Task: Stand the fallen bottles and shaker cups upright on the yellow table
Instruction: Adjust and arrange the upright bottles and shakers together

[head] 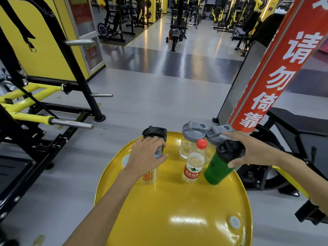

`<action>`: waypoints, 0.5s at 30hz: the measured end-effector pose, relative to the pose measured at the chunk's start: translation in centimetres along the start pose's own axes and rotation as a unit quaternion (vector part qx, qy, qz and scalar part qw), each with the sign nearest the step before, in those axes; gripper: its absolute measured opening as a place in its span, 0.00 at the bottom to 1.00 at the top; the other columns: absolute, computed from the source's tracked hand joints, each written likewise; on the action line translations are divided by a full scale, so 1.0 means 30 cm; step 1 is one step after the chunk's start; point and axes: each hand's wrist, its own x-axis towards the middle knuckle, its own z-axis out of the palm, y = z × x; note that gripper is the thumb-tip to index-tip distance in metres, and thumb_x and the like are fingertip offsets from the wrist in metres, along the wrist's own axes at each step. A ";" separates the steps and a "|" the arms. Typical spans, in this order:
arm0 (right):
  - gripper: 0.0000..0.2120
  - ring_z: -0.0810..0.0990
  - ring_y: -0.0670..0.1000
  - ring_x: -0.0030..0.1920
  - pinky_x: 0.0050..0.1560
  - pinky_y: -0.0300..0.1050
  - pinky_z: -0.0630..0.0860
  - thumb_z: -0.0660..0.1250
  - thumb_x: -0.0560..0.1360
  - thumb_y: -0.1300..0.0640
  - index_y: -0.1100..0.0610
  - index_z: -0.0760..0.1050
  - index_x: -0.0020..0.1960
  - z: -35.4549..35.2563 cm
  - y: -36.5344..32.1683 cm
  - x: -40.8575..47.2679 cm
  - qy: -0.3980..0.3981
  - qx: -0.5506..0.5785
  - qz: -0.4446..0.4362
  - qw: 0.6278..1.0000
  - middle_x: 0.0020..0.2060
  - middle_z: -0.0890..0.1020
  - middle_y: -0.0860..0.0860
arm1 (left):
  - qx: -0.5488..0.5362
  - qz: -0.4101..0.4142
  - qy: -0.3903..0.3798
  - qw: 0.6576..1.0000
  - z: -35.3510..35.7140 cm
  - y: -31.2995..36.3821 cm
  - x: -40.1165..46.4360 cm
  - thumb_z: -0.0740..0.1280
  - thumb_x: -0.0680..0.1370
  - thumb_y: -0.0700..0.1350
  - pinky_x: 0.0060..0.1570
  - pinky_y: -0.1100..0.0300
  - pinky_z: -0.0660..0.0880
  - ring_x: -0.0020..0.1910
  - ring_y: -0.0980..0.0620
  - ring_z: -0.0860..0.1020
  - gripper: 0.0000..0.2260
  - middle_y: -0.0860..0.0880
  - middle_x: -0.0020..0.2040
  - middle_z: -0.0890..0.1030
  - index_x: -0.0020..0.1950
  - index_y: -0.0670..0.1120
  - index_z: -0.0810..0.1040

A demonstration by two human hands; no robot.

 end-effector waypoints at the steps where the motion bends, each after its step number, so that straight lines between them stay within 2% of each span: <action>1: 0.52 0.62 0.49 0.74 0.73 0.53 0.64 0.80 0.60 0.37 0.42 0.58 0.77 -0.004 -0.031 0.005 0.018 -0.001 -0.011 1.000 0.75 0.64 0.44 | 0.002 0.001 0.000 1.000 -0.001 0.000 0.000 0.68 0.74 0.61 0.47 0.58 0.72 0.46 0.57 0.77 0.13 0.59 0.47 0.79 0.52 0.55 0.77; 3: 0.49 0.65 0.49 0.72 0.71 0.53 0.67 0.77 0.61 0.34 0.41 0.59 0.76 -0.004 -0.100 0.022 0.047 -0.016 -0.044 0.998 0.74 0.66 0.44 | 0.003 0.003 0.002 1.000 0.000 -0.001 -0.001 0.69 0.74 0.61 0.47 0.58 0.72 0.46 0.57 0.77 0.13 0.59 0.47 0.79 0.51 0.55 0.77; 7: 0.45 0.73 0.49 0.67 0.62 0.44 0.71 0.76 0.64 0.35 0.44 0.61 0.76 0.018 -0.227 0.088 0.057 -0.080 -0.087 0.991 0.71 0.70 0.45 | -0.001 0.006 0.006 1.000 -0.001 -0.001 -0.001 0.70 0.74 0.61 0.46 0.59 0.72 0.46 0.57 0.77 0.13 0.59 0.47 0.79 0.51 0.55 0.77; 9: 0.44 0.74 0.49 0.66 0.61 0.43 0.71 0.75 0.65 0.34 0.45 0.63 0.75 0.025 -0.272 0.130 0.038 -0.108 -0.099 0.988 0.71 0.71 0.45 | -0.003 0.006 0.006 1.000 -0.003 0.001 -0.002 0.69 0.73 0.61 0.46 0.58 0.72 0.46 0.57 0.77 0.13 0.58 0.47 0.79 0.51 0.55 0.77; 12: 0.38 0.75 0.49 0.64 0.63 0.49 0.74 0.74 0.66 0.35 0.45 0.68 0.72 0.042 -0.312 0.179 0.001 -0.164 -0.098 0.982 0.69 0.74 0.44 | 0.002 0.004 0.004 1.000 -0.004 0.002 -0.002 0.69 0.73 0.61 0.47 0.59 0.72 0.46 0.57 0.77 0.13 0.58 0.47 0.79 0.51 0.55 0.77; 15: 0.32 0.77 0.49 0.58 0.57 0.49 0.76 0.77 0.66 0.41 0.43 0.72 0.67 0.082 -0.311 0.212 -0.058 -0.195 -0.081 0.976 0.61 0.78 0.43 | 0.004 0.002 0.003 1.000 -0.005 0.005 -0.001 0.70 0.73 0.60 0.47 0.59 0.71 0.46 0.57 0.77 0.13 0.58 0.47 0.79 0.51 0.55 0.77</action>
